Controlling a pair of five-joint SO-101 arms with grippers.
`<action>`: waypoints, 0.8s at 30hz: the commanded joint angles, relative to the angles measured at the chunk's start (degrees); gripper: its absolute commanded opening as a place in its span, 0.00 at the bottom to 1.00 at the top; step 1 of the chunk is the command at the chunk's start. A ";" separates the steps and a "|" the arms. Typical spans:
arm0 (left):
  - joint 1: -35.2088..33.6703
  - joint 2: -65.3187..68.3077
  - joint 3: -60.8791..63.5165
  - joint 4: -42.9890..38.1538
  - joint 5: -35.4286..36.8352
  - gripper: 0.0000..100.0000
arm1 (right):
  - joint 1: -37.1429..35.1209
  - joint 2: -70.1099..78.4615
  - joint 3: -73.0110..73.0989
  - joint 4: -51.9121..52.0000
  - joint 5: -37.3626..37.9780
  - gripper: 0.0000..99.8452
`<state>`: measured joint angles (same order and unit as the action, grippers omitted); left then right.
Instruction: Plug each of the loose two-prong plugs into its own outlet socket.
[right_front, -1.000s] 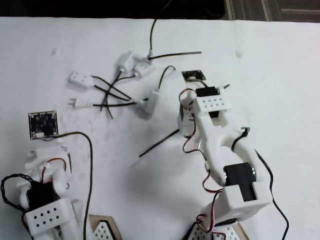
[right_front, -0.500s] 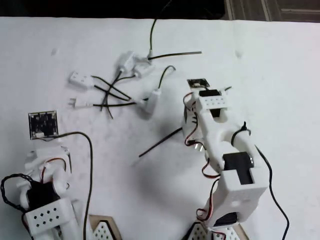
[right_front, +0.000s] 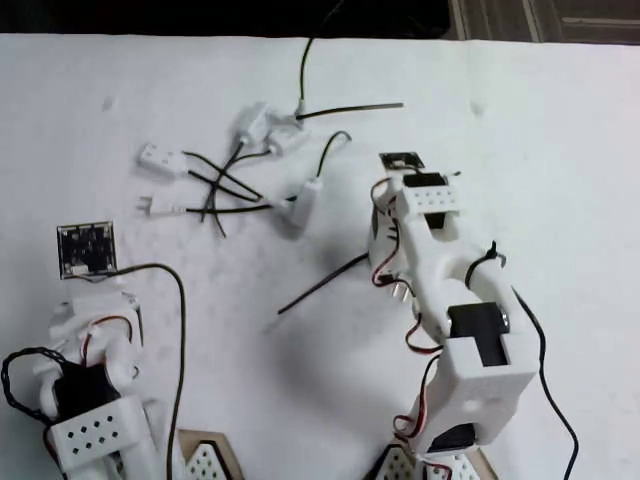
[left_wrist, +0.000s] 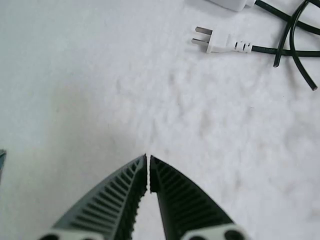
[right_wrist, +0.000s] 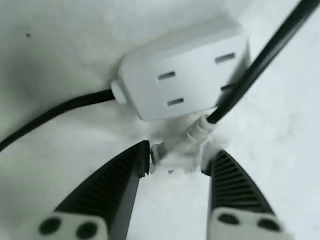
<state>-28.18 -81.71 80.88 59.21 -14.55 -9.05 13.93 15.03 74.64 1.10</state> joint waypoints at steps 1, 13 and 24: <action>-0.13 -0.40 -0.18 -1.23 -0.62 0.04 | -0.57 -0.92 -4.31 3.82 0.00 0.17; -0.13 -0.40 -0.18 -1.23 -0.70 0.04 | -2.95 -0.31 -7.12 6.90 0.00 0.17; -0.13 -0.40 -0.18 -1.23 -0.70 0.04 | -2.59 5.32 -7.47 4.44 0.00 0.17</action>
<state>-28.18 -81.71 80.88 59.21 -14.55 -11.25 17.98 9.67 79.56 1.10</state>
